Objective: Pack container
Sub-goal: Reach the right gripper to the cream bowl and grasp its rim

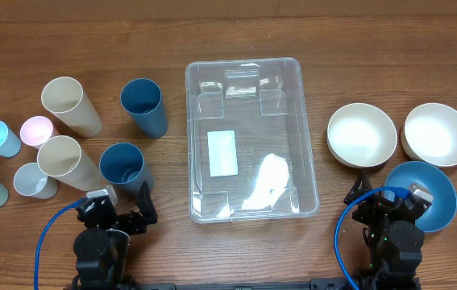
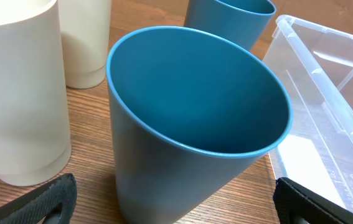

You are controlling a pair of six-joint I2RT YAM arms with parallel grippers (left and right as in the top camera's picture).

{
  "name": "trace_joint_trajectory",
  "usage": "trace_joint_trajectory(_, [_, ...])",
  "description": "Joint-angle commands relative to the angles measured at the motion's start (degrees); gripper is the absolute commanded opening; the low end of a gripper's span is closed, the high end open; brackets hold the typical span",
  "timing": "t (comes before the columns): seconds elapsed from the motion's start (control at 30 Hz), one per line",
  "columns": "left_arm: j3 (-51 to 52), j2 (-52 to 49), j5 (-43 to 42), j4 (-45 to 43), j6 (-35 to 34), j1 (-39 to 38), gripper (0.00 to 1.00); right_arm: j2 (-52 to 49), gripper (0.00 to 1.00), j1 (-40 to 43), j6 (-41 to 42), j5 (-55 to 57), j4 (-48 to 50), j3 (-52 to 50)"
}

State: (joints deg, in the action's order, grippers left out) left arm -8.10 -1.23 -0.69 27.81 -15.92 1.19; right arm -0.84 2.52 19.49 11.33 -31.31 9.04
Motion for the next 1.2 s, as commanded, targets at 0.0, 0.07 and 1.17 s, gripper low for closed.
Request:
trace_joint_trajectory(0.0, [0.3, 0.6, -0.4, -0.2, 0.5, -0.1, 1.00, 0.6, 1.00, -0.2, 0.0, 0.2, -0.1, -0.4])
trace_joint_trajectory(0.07, [0.3, 0.6, -0.4, -0.2, 0.5, -0.1, 1.00, 0.6, 1.00, -0.2, 0.0, 0.2, -0.1, -0.4])
trace_joint_trajectory(1.17, [0.3, 0.6, -0.4, -0.2, 0.5, -0.1, 1.00, 0.6, 1.00, -0.2, 0.2, -5.6, 1.5, 0.2])
